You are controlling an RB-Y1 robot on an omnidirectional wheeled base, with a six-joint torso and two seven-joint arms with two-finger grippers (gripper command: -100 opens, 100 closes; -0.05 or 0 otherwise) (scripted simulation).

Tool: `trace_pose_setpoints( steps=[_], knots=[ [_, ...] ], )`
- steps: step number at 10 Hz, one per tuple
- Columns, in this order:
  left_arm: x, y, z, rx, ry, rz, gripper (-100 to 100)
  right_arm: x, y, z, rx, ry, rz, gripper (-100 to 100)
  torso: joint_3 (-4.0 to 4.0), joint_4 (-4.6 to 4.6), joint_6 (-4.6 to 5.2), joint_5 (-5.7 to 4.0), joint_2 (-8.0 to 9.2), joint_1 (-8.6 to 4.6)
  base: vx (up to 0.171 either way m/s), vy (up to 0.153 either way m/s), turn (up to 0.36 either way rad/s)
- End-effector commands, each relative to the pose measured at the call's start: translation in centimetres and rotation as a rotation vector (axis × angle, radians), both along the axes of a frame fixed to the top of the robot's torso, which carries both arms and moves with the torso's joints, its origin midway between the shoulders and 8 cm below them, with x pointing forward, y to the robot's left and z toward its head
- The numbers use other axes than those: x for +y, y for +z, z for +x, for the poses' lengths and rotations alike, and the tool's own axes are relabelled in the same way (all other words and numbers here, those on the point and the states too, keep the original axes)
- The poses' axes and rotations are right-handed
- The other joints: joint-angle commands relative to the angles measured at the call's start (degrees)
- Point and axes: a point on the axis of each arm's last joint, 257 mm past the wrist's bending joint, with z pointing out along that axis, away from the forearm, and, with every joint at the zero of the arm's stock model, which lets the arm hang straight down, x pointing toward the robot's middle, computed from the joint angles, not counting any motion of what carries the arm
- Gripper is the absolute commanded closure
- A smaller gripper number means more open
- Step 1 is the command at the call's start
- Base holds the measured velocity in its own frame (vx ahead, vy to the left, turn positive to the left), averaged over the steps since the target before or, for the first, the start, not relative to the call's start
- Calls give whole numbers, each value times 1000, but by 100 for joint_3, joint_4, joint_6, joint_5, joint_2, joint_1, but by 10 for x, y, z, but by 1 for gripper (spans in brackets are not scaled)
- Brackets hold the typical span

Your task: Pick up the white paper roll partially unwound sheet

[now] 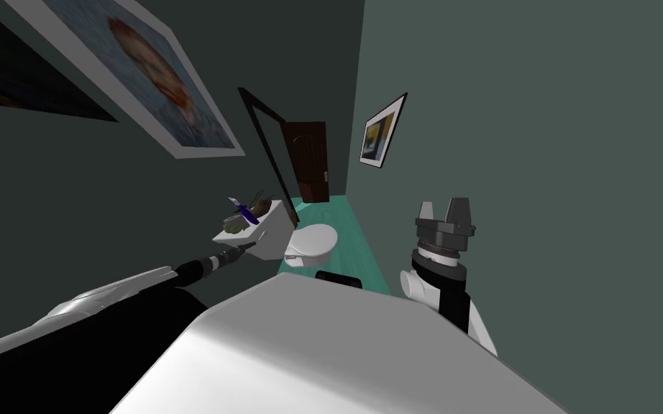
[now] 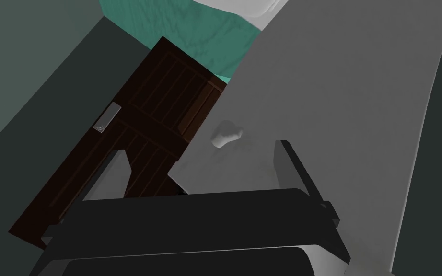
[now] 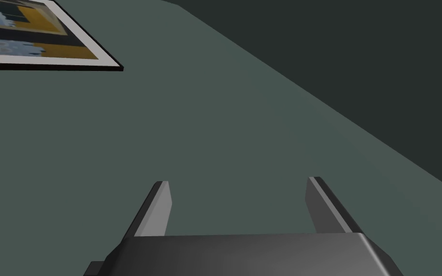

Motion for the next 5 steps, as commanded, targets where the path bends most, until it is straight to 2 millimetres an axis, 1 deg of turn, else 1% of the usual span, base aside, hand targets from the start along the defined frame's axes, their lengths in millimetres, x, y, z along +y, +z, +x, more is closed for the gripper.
trace_pose_setpoints(
  steps=[1,2,3,4,5],
  knots=[
    [17,3,-2,24,7,27,-100,0,0,0,0,0,0,0,0,0,0,0,0,0,19,-60,-27],
    [21,2,-4,27,13,32,-100,0,0,0,0,0,0,0,0,0,1,1,1,7,8,-20,-8],
    [41,9,-10,65,19,70,-100,0,0,0,0,0,0,0,3,1,-1,5,5,20,24,-43,-58],
    [63,14,-22,101,43,103,-100,0,0,0,0,0,0,0,1,0,1,4,1,16,56,-98,-94],
    [69,18,-21,107,42,120,-100,0,0,0,0,0,0,0,-5,-2,1,1,-8,-2,39,-81,-14]
  ],
)
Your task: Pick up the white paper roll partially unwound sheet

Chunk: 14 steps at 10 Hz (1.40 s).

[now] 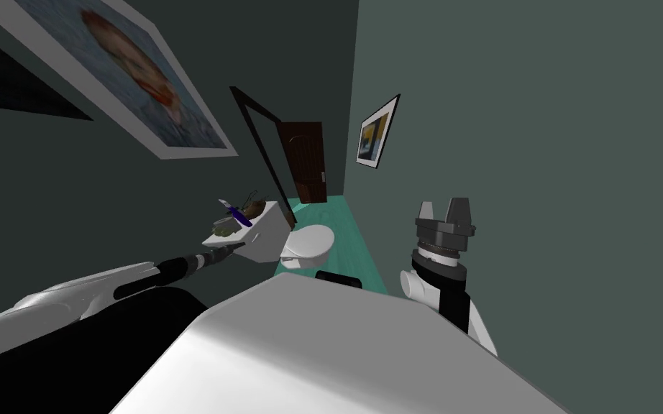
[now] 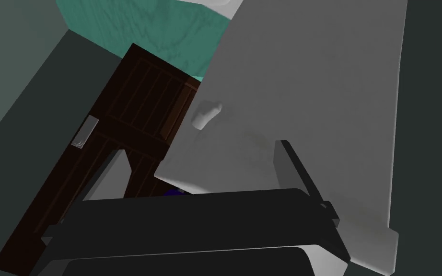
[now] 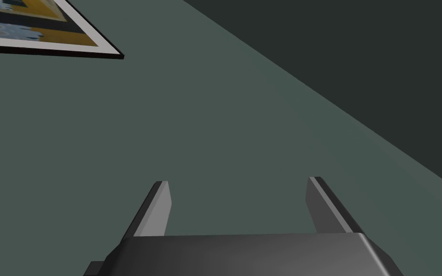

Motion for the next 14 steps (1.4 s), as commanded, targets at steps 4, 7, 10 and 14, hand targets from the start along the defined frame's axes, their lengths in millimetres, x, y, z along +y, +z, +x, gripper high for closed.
trace_pose_setpoints(
  steps=[4,7,10,14],
  knots=[
    [68,36,-21,104,43,139,-100,0,0,0,0,0,0,0,2,1,-1,2,2,8,34,-65,-44],
    [100,62,-29,152,63,214,-100,0,0,0,0,0,0,0,1,1,0,4,2,14,42,-47,-40],
    [124,84,-32,187,74,275,-100,0,0,0,0,0,0,0,2,1,0,5,3,15,34,-42,-31],
    [136,97,-35,202,85,307,-100,0,0,0,0,0,0,0,5,2,-2,8,8,23,23,-20,-13]
  ],
)
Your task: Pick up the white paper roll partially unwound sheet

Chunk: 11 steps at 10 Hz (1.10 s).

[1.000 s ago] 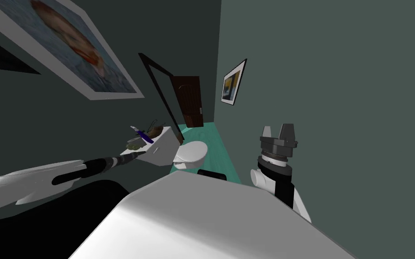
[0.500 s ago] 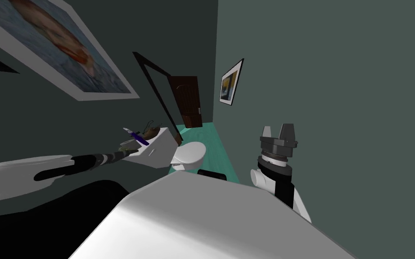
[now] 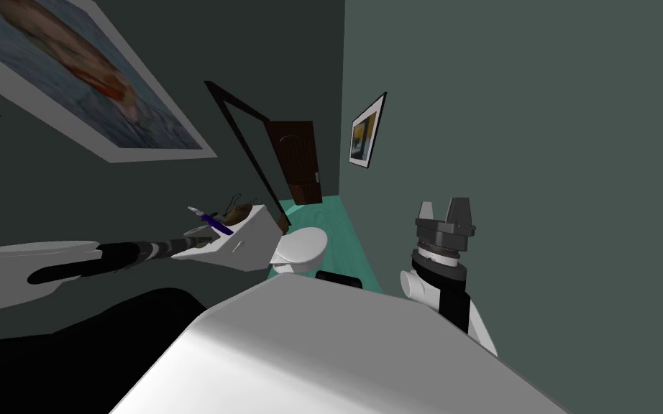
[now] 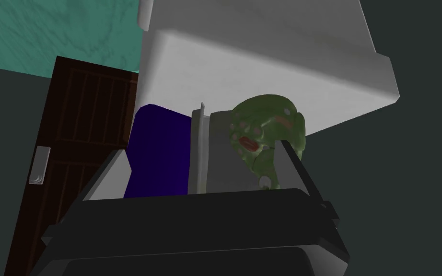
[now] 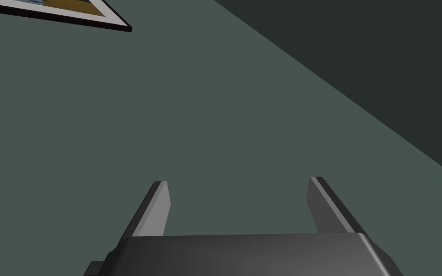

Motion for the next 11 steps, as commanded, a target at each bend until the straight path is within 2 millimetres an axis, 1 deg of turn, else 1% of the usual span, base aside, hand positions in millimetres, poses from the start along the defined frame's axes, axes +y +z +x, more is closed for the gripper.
trace_pose_setpoints(
  steps=[1,2,3,4,5,6,7,8,9,11],
  knots=[
    [15,19,-1,21,7,46,-100,0,0,0,0,0,0,0,0,0,0,0,0,0,35,-15,-49],
    [15,19,-1,21,7,46,-100,0,0,0,0,0,0,0,-4,-1,3,-2,-7,-3,40,-19,-29],
    [23,30,0,31,9,72,-100,0,0,0,0,0,0,0,-6,-2,1,-1,-10,-4,51,-20,-33],
    [18,24,-1,26,7,58,-100,0,0,0,0,0,0,0,-8,-3,2,-2,-14,-5,26,-8,-9],
    [19,25,-1,26,8,60,0,0,0,0,0,0,0,0,-5,-2,0,0,-8,-1,0,0,0],
    [23,23,-10,28,40,57,-100,0,0,0,0,0,0,0,0,0,0,1,0,2,-53,5,-205],
    [27,20,-19,30,73,56,-100,0,0,0,0,0,0,0,9,3,6,2,17,5,-145,11,-374],
    [27,20,-19,30,73,56,-100,0,0,0,0,0,0,0,25,9,8,2,45,7,-130,23,-136],
    [27,20,-19,30,73,56,-100,0,0,0,0,0,0,0,31,13,-4,3,52,12,-45,25,45],
    [36,17,-37,33,138,53,-100,0,0,0,0,0,0,0,16,6,5,4,28,15,-79,13,-280]
  ],
)
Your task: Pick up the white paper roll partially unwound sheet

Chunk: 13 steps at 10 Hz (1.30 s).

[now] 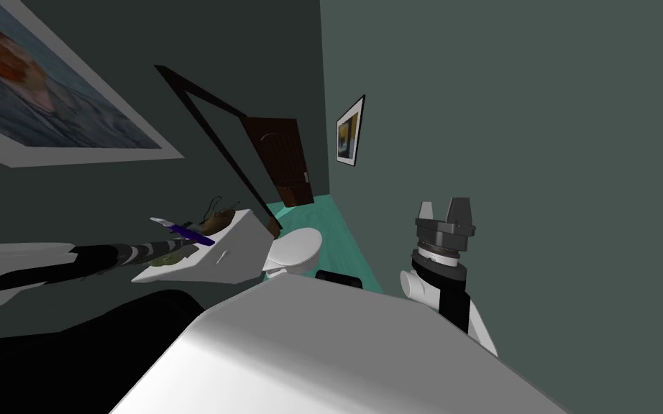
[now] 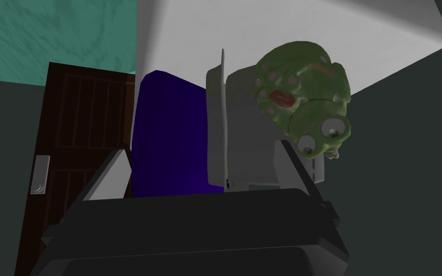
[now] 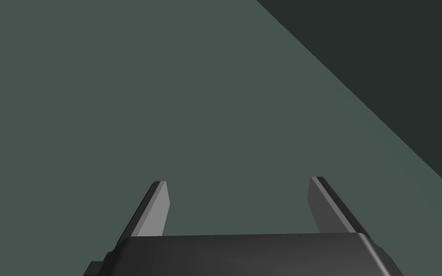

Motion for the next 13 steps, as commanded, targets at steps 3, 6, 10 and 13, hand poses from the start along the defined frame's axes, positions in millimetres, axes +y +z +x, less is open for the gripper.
trace_pose_setpoints(
  steps=[3,6,10,13],
  knots=[
    [11,-5,-22,-2,86,2,-100,0,0,0,0,0,0,0,4,2,-3,2,5,6,-120,16,-217],
    [15,-7,-31,-1,118,2,-100,0,0,0,0,0,0,0,-3,0,-17,2,-9,6,-64,8,-93],
    [26,-10,-60,-2,213,7,-100,0,0,0,0,0,0,0,17,8,-21,2,25,4,-135,-7,-244],
    [24,-11,-55,-2,199,7,100,0,0,0,0,0,0,0,-8,-2,-20,3,-17,11,-21,0,-6]
  ],
)
